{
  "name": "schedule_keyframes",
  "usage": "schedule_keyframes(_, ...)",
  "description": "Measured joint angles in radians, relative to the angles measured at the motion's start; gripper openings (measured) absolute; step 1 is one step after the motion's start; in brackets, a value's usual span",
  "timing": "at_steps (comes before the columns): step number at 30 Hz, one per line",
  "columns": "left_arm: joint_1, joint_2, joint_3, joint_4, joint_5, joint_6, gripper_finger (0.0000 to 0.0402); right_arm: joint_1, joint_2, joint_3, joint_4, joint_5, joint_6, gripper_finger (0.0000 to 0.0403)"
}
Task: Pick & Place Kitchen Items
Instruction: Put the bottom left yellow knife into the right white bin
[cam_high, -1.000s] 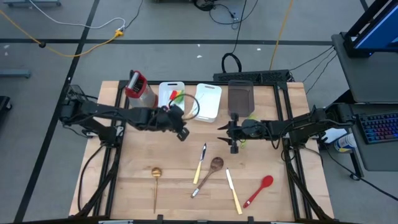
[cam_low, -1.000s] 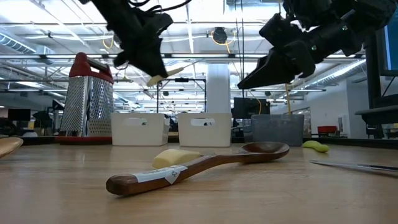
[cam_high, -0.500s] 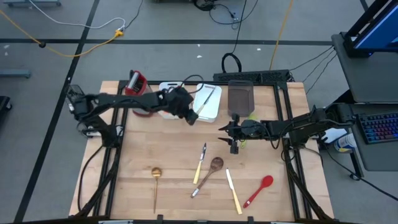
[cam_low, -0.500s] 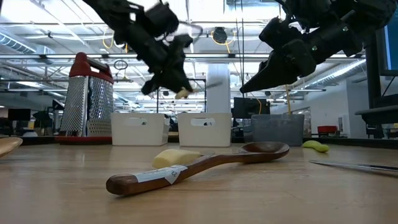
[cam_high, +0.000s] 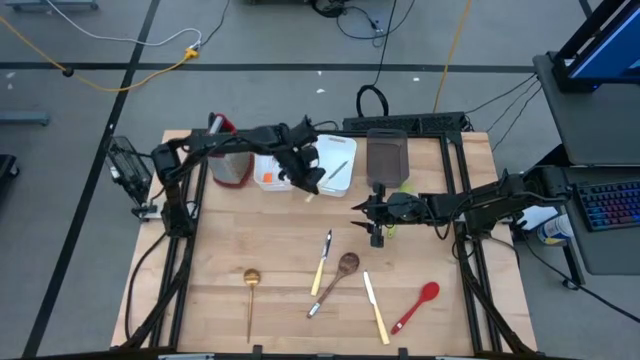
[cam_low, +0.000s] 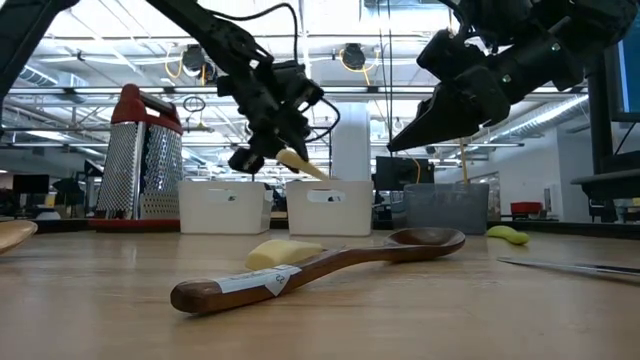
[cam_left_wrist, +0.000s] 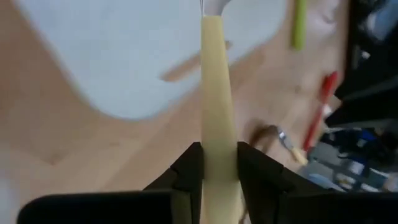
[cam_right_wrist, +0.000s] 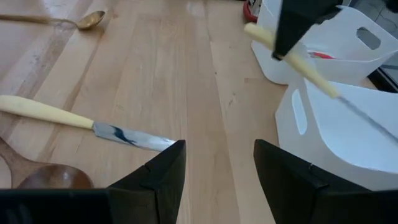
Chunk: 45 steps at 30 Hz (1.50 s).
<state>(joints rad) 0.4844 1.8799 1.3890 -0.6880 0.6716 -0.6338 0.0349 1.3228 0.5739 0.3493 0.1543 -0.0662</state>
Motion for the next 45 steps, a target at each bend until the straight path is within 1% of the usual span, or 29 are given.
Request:
schedule_keyframes(2,0.021,0.000,0.020,-0.033,-0.003,-0.006,0.0086,0.000,0.000,0.000,-0.004,0.000,-0.001,0.0183)
schedule_keyframes(7,0.073,-0.001,0.031,-0.014,-0.006,-0.066,0.0089,0.000,0.000,0.000,-0.031,0.000,-0.001,0.0183)
schedule_keyframes(13,0.112,0.008,0.029,-0.042,-0.008,-0.098,0.0091,0.000,0.000,0.000,-0.039,0.000,-0.001,0.0183)
schedule_keyframes(24,0.114,0.008,0.028,-0.048,-0.008,-0.099,0.0092,0.000,0.000,0.000,-0.033,-0.001,-0.009,0.0183)
schedule_keyframes(31,0.108,0.008,0.028,-0.008,-0.018,-0.086,0.0093,0.000,0.000,0.000,-0.020,0.001,-0.006,0.0183)
schedule_keyframes(40,0.108,0.008,0.028,0.003,-0.019,-0.083,0.0093,0.000,0.000,0.000,-0.018,0.001,-0.007,0.0183)
schedule_keyframes(41,0.108,0.008,0.028,0.004,-0.027,-0.083,0.0093,0.000,0.000,0.000,-0.018,0.001,-0.007,0.0183)
schedule_keyframes(45,0.103,0.008,0.027,0.002,-0.127,-0.082,0.0093,0.000,0.000,0.000,-0.019,0.001,-0.008,0.0183)
